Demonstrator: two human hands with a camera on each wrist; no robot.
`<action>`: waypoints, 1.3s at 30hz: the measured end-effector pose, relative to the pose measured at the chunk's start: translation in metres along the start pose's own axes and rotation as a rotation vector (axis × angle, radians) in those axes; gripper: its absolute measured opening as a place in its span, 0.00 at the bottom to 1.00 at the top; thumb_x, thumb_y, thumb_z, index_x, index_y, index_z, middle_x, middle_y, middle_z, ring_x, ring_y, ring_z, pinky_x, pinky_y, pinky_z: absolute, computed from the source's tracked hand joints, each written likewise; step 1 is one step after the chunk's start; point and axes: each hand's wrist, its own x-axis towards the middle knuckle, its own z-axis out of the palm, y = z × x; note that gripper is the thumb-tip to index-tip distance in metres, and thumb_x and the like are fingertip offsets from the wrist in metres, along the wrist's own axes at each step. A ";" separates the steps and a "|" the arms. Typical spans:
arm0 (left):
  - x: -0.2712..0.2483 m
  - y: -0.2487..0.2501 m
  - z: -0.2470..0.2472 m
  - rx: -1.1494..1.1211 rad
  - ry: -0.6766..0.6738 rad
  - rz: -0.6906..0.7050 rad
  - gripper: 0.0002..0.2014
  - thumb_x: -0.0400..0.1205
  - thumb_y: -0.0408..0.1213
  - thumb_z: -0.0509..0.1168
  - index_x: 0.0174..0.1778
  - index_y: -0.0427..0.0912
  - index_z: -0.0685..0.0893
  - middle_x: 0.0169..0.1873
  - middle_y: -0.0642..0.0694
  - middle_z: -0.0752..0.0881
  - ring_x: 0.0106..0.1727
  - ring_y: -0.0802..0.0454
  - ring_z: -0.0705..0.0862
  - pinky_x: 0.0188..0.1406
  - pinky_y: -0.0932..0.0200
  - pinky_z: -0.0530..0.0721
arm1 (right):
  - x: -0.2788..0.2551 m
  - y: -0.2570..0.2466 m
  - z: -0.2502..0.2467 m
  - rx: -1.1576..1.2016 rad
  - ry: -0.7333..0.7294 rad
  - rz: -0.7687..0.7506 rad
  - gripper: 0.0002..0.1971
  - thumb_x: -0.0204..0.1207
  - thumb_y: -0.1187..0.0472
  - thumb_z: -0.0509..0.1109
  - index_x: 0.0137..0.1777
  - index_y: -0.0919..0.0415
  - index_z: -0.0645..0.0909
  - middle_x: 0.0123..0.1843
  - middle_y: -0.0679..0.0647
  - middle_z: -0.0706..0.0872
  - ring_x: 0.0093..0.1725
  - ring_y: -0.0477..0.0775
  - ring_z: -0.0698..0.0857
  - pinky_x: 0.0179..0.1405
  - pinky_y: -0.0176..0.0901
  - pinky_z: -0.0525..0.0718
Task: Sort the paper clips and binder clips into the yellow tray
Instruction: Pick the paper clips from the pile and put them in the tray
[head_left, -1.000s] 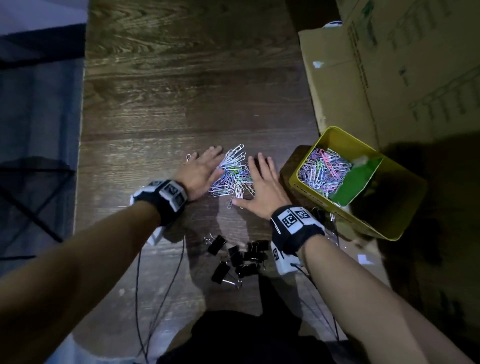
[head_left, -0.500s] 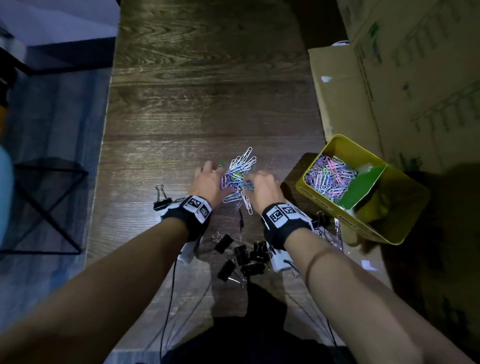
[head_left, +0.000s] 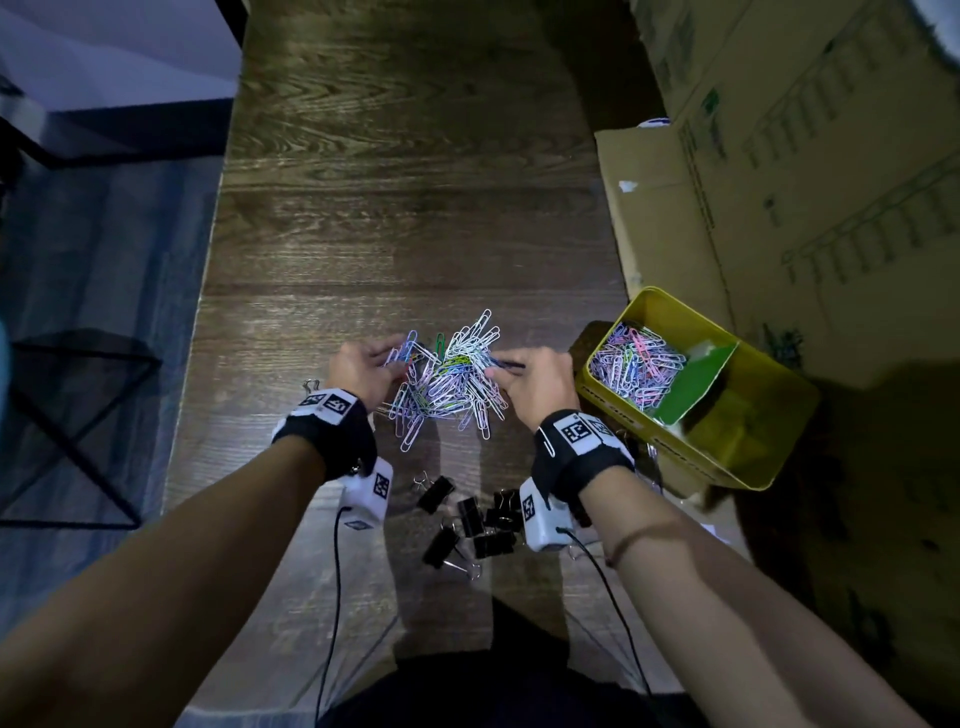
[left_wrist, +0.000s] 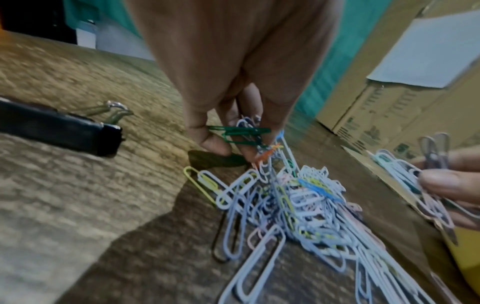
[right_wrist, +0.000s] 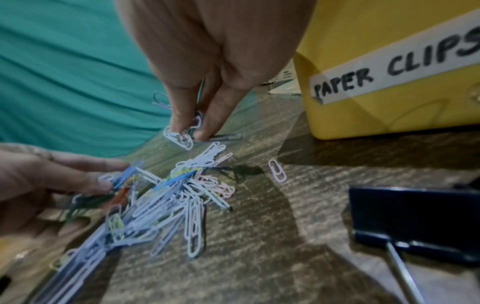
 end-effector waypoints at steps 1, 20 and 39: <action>-0.001 0.002 -0.003 -0.065 -0.001 -0.027 0.20 0.73 0.28 0.72 0.56 0.55 0.86 0.51 0.46 0.89 0.41 0.56 0.89 0.51 0.51 0.88 | -0.002 -0.002 -0.002 0.043 0.021 -0.005 0.13 0.71 0.61 0.78 0.56 0.59 0.88 0.50 0.58 0.91 0.47 0.48 0.89 0.59 0.43 0.85; -0.060 0.147 0.005 -0.664 -0.375 0.105 0.17 0.75 0.19 0.64 0.58 0.38 0.81 0.36 0.44 0.91 0.35 0.51 0.90 0.40 0.63 0.88 | -0.046 -0.018 -0.112 0.777 0.369 -0.043 0.17 0.68 0.76 0.76 0.58 0.75 0.83 0.43 0.54 0.92 0.40 0.44 0.90 0.43 0.34 0.88; -0.051 0.197 0.155 0.399 -0.561 0.345 0.18 0.75 0.30 0.65 0.61 0.45 0.84 0.53 0.46 0.89 0.51 0.49 0.87 0.57 0.57 0.84 | -0.016 0.032 -0.134 0.044 0.342 0.300 0.17 0.78 0.62 0.69 0.66 0.60 0.83 0.65 0.61 0.84 0.65 0.59 0.81 0.65 0.39 0.75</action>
